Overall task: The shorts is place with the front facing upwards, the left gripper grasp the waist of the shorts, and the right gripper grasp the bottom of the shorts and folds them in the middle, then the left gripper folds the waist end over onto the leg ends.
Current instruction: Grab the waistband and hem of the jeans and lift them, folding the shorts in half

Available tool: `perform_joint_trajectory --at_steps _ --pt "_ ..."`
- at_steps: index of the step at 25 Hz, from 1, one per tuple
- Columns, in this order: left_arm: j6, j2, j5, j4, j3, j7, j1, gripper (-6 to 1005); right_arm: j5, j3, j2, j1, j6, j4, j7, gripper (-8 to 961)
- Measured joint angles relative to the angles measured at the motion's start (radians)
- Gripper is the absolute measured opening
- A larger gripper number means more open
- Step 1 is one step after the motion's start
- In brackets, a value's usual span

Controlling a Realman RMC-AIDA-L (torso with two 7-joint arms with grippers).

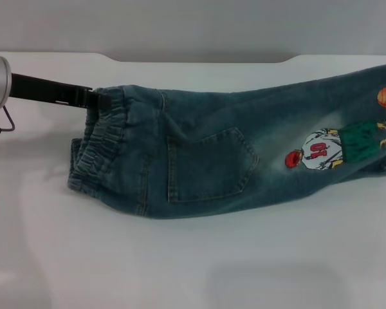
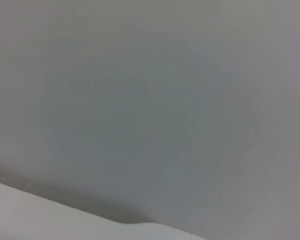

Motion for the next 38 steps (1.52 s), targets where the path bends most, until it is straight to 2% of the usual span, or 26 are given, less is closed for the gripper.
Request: perform_joint_trajectory --at_steps 8,16,38 --pt "-0.032 -0.001 0.003 -0.003 0.0 -0.013 0.0 43 0.0 0.029 -0.002 0.001 0.019 0.04 0.0 19" --pt "-0.049 -0.001 0.021 -0.017 0.0 -0.018 0.0 42 0.0 0.022 -0.009 0.032 0.059 0.115 -0.003 20" --pt "-0.074 -0.002 0.026 -0.088 0.002 -0.023 0.0 43 -0.047 -0.003 -0.015 0.181 0.193 0.35 -0.021 25"
